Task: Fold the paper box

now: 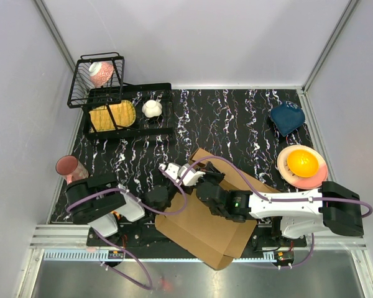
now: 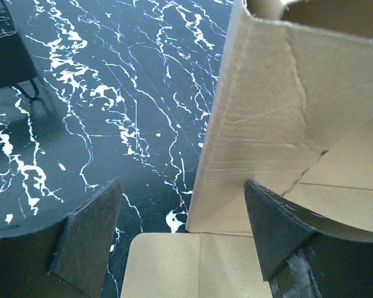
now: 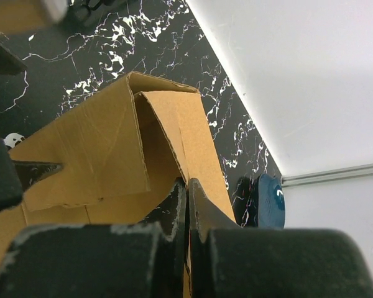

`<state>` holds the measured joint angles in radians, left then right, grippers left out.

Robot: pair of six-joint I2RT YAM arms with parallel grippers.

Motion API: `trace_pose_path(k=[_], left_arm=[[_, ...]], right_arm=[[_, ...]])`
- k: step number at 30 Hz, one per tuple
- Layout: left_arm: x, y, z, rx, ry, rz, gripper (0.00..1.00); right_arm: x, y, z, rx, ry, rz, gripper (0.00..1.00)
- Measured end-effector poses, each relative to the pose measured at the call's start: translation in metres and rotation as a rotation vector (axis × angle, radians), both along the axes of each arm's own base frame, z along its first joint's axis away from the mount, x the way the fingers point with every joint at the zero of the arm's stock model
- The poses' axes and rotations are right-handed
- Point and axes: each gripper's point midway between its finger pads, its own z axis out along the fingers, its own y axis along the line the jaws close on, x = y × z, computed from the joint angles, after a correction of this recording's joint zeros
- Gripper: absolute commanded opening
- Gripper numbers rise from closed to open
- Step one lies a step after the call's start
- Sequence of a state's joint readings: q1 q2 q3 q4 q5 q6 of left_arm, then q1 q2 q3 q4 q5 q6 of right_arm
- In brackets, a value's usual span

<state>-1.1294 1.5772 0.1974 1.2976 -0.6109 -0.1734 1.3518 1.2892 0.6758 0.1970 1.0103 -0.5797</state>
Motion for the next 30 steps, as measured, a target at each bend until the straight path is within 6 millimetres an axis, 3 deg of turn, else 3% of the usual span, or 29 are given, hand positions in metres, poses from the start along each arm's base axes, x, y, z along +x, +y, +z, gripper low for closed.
trace_pose_path(k=[7,21,25,30], left_arm=[[0.004,-0.015,-0.005,0.012,0.005,-0.038,0.82],[0.026,-0.032,0.021,-0.038,-0.042,-0.073,0.82],[0.030,-0.039,0.029,-0.053,-0.055,-0.098,0.74],[0.032,-0.045,0.028,-0.048,-0.061,-0.128,0.42]], right_arm=[[0.001,0.000,-0.001,0.011,0.004,-0.005,0.00],[0.002,-0.001,-0.001,0.024,0.009,-0.014,0.00],[0.002,0.000,-0.002,0.017,0.010,-0.014,0.00],[0.002,0.000,-0.002,0.015,0.010,-0.016,0.00]])
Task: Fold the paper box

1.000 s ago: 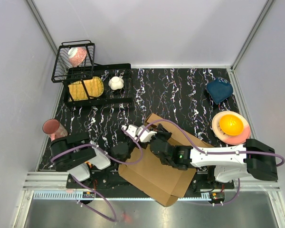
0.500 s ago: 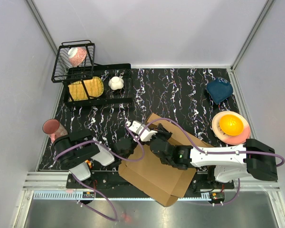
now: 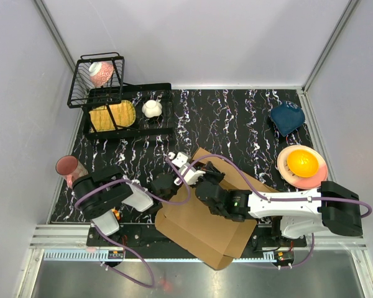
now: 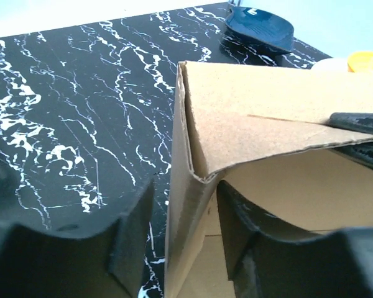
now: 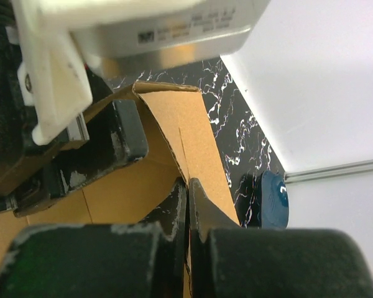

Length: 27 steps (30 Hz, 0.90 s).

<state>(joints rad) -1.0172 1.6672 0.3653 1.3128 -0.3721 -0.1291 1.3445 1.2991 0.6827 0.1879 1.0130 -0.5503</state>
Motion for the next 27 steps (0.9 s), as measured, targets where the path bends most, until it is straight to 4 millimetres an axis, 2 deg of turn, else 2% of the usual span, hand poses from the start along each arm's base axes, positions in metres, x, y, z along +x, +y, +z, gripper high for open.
trace_pose_path(k=[2,8,9,18,19,22,25,27], left_arm=[[-0.0004,-0.0015,-0.0012,0.003,-0.002,-0.009,0.31],[0.0012,-0.0017,-0.0036,0.014,-0.011,-0.010,0.09],[0.0022,-0.0009,-0.0038,0.021,-0.017,-0.006,0.00],[0.0034,-0.0005,-0.0037,0.041,-0.034,-0.004,0.00],[0.0034,-0.0004,-0.0038,0.041,-0.034,-0.003,0.20],[0.0045,0.0011,-0.0042,0.035,-0.027,0.009,0.58],[0.0081,0.0055,-0.0045,0.039,-0.026,0.036,0.63],[0.0091,0.0069,-0.0023,0.035,-0.028,0.044,0.63]], right_arm=[[0.0000,0.0000,0.0001,-0.001,0.000,0.000,0.00],[0.0001,0.0003,0.0003,-0.004,0.001,0.000,0.00],[0.0001,0.0004,0.0003,-0.005,0.001,0.000,0.00],[0.0003,0.0014,0.0005,-0.011,0.005,-0.002,0.00],[0.0003,0.0014,0.0003,-0.012,0.006,-0.003,0.00],[0.0003,0.0009,0.0005,-0.013,0.005,-0.005,0.00],[0.0002,0.0009,0.0006,-0.015,0.005,-0.005,0.00],[0.0002,0.0008,0.0005,-0.016,0.006,-0.005,0.00]])
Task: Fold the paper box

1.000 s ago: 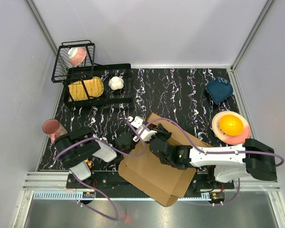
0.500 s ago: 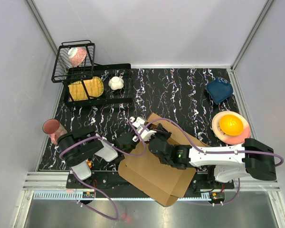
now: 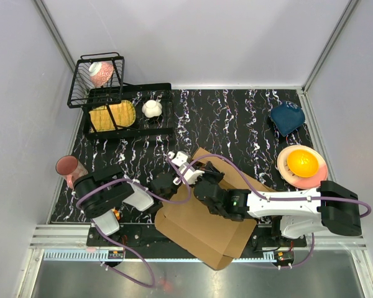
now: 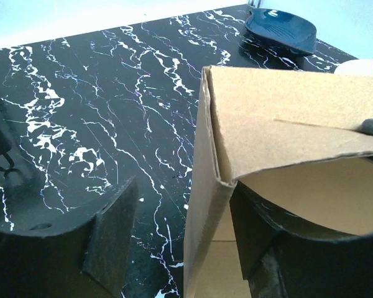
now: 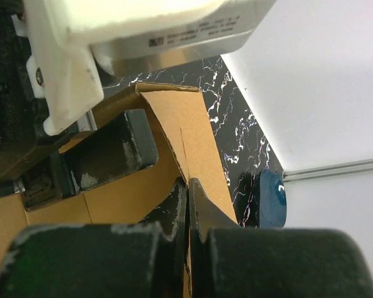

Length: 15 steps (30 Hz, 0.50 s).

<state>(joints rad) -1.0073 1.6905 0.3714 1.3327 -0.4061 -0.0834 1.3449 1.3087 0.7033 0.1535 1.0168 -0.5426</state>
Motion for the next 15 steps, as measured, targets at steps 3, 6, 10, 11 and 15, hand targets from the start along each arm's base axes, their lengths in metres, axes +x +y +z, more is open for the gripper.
trace_pose_path(k=[3,6,10,11,15], left_arm=[[0.0002,0.0005,0.0048,-0.010,-0.006,0.003,0.58],[0.0012,0.0007,0.0082,-0.018,-0.009,0.008,0.26],[-0.0017,-0.0047,0.0101,-0.025,-0.009,-0.009,0.00],[-0.0023,-0.0053,0.0097,-0.010,-0.017,-0.013,0.00],[-0.0021,-0.0052,0.0096,0.002,-0.025,-0.014,0.00]], right_arm=[[0.0000,0.0003,0.0005,0.003,0.001,-0.001,0.00],[0.0000,0.0001,0.0004,0.001,0.002,-0.001,0.00],[-0.0005,0.0034,0.0008,0.006,0.008,0.012,0.00],[-0.0005,0.0038,0.0007,0.006,0.008,0.013,0.00],[-0.0003,0.0036,0.0005,0.005,0.008,0.012,0.00]])
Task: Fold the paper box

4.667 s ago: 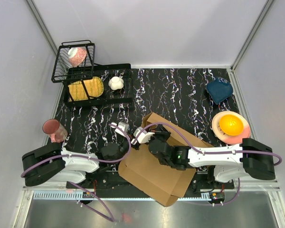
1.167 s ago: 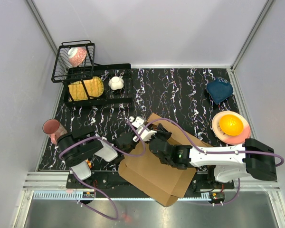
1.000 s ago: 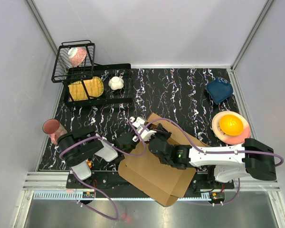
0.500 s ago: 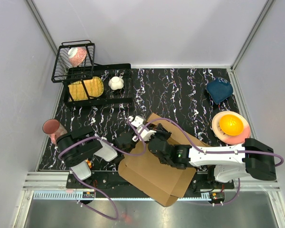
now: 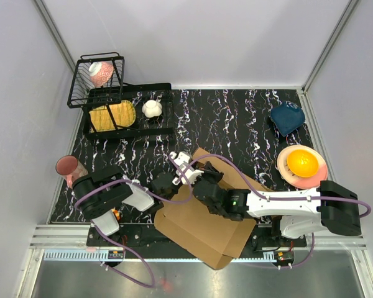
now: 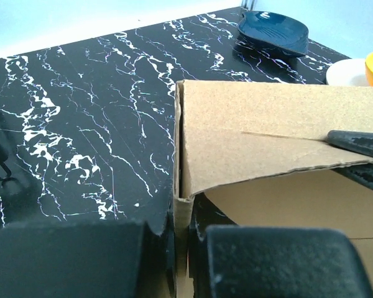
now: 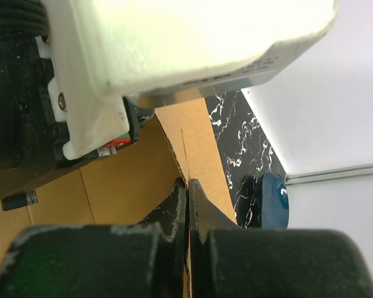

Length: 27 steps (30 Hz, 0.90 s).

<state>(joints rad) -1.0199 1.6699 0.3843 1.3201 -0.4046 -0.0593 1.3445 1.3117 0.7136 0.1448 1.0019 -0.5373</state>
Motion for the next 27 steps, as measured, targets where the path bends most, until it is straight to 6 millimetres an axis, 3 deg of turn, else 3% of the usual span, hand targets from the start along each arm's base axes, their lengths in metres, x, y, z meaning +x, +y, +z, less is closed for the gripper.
trace_pose_path(k=[3,4,5,8,12,18,27], left_arm=[[0.000,0.000,0.000,0.006,-0.004,0.001,0.00],[0.000,0.000,0.000,0.007,-0.005,0.001,0.00],[0.000,0.001,0.000,0.007,-0.005,0.004,0.00],[0.002,0.003,0.000,0.008,-0.005,0.017,0.00],[0.004,0.009,0.001,0.014,-0.010,0.046,0.00],[0.010,0.018,0.010,0.013,-0.032,0.093,0.00],[0.012,0.022,0.018,0.004,-0.050,0.115,0.00]], right_arm=[[0.000,0.000,0.000,-0.001,0.000,-0.001,0.15],[0.000,0.000,0.000,0.000,-0.001,-0.003,0.23],[0.000,0.001,0.000,0.004,0.001,-0.003,0.40],[-0.002,0.006,-0.002,0.025,0.023,0.009,0.60],[-0.007,0.011,-0.006,0.033,0.064,0.039,0.74],[-0.014,0.008,0.002,0.023,0.131,0.064,0.83],[-0.028,-0.014,0.045,0.137,0.192,0.085,0.85]])
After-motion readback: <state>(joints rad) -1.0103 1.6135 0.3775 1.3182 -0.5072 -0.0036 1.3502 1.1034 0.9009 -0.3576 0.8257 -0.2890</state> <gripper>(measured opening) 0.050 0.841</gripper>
